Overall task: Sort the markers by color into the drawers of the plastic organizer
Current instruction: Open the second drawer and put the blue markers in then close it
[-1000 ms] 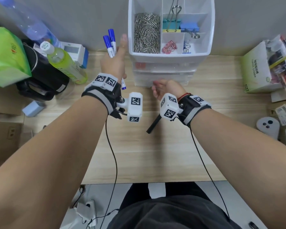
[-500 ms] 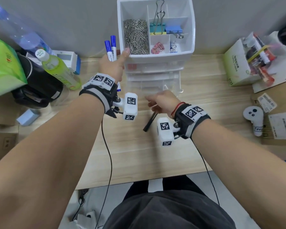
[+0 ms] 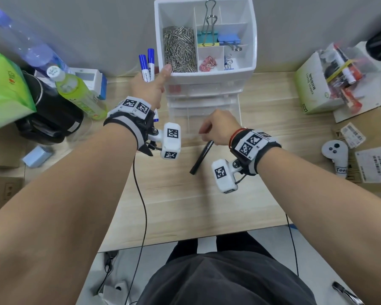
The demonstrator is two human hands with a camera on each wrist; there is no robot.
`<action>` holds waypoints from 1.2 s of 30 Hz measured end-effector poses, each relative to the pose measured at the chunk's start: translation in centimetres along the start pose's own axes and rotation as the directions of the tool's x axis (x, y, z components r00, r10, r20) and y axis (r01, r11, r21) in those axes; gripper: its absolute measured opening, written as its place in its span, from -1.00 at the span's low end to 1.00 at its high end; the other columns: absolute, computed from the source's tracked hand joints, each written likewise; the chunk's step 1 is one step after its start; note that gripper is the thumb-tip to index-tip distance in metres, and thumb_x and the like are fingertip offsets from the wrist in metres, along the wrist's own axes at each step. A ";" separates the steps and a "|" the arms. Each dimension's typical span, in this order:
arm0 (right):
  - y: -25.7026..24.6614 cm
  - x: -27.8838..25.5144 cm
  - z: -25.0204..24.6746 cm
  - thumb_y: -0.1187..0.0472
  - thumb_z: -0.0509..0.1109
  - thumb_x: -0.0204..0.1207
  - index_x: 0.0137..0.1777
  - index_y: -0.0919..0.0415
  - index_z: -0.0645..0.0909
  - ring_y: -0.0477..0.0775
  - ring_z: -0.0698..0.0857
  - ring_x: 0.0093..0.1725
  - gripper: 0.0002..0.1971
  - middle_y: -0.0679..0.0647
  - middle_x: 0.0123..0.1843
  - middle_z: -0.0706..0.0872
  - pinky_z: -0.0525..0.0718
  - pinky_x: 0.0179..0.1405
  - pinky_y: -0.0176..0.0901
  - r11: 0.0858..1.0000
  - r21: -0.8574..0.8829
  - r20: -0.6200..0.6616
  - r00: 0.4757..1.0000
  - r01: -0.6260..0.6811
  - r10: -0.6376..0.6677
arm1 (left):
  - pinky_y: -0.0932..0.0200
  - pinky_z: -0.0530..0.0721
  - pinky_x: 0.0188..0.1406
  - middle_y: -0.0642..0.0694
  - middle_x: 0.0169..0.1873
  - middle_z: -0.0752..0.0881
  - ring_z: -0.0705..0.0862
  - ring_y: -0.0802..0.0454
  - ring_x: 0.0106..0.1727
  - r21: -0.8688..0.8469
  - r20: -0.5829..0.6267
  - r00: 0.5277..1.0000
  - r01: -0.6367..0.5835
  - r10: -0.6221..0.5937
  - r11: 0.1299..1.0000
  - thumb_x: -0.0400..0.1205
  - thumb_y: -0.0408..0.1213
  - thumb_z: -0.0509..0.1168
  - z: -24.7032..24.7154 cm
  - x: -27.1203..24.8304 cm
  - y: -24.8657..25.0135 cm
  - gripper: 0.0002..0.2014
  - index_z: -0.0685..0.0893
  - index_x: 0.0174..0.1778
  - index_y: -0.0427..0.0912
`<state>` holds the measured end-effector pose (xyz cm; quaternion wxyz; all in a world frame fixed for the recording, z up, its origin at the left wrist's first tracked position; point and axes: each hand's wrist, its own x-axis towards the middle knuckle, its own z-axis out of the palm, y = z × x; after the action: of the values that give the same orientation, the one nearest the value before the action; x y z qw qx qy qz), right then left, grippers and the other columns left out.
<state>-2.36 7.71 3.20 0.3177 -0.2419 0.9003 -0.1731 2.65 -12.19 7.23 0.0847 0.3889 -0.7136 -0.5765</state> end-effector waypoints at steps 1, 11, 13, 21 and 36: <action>0.1 -0.1 -0.1 0.25 0.63 0.37 -0.02 0.04 0.86 -0.05 0.76 -0.11 -0.81 -0.08 -0.14 0.82 0.75 0.08 -0.17 1.000 -0.004 0.012 1.000 0.005 -0.005 | 0.13 0.62 -0.42 0.02 -0.42 0.59 0.46 0.10 -0.56 0.006 -0.012 1.000 -0.013 0.013 1.000 0.42 0.36 0.41 0.0 -0.1 -0.1 -0.48 0.57 -0.19 -0.07; -3.6 0.4 -2.1 -0.08 0.33 0.67 0.14 0.23 0.71 -0.03 0.57 -0.50 -0.64 0.05 0.02 0.79 0.52 -0.55 -0.28 0.767 0.633 0.186 0.982 -0.105 -0.020 | 0.20 0.40 -0.56 -0.05 -0.54 0.45 0.38 -0.02 -0.60 0.120 0.217 0.916 0.319 -0.338 0.940 0.68 0.36 -0.24 2.3 -4.5 -3.4 -0.26 0.59 -0.16 -0.20; -4.4 0.4 -1.4 -0.06 0.30 0.69 -0.01 0.23 0.67 -0.04 0.48 -0.52 -0.66 0.06 -0.20 0.69 0.41 -0.62 -0.31 0.705 0.690 0.279 0.959 -0.162 -0.053 | 0.31 0.29 -0.66 -0.05 -0.55 0.39 0.29 0.04 -0.63 0.075 0.336 0.855 0.394 -0.395 0.916 0.69 0.36 -0.27 2.9 -5.2 -3.4 -0.26 0.56 -0.22 -0.20; -3.3 2.8 -0.4 0.19 0.30 0.72 -0.10 0.40 0.60 -0.04 0.54 -0.58 -0.74 0.20 -0.32 0.61 0.50 -0.65 -0.32 0.424 0.836 0.341 0.935 -0.349 0.097 | 0.07 0.79 -0.42 -0.30 -0.36 0.76 0.70 -0.13 -0.51 0.150 0.372 0.835 0.377 -0.405 0.914 0.79 0.16 -0.12 2.6 -3.8 -3.7 -0.28 0.70 -0.23 -0.36; -1.6 7.2 0.7 0.15 0.23 0.72 -0.25 0.18 0.48 0.12 0.71 -0.39 -0.72 0.20 -0.18 0.69 0.79 -0.29 -0.03 0.648 0.691 0.129 0.937 -0.320 0.326 | 0.05 0.75 -0.02 -0.08 -0.02 0.80 0.77 -0.12 -0.09 0.495 0.130 0.974 0.100 -0.187 0.863 0.49 -0.05 0.50 1.5 -1.6 -7.5 -0.77 0.62 -0.05 0.01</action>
<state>-6.24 2.33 -0.10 0.4078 0.0620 0.7955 -0.4438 6.29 -10.23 0.64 -0.1209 0.3981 -0.8088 -0.4155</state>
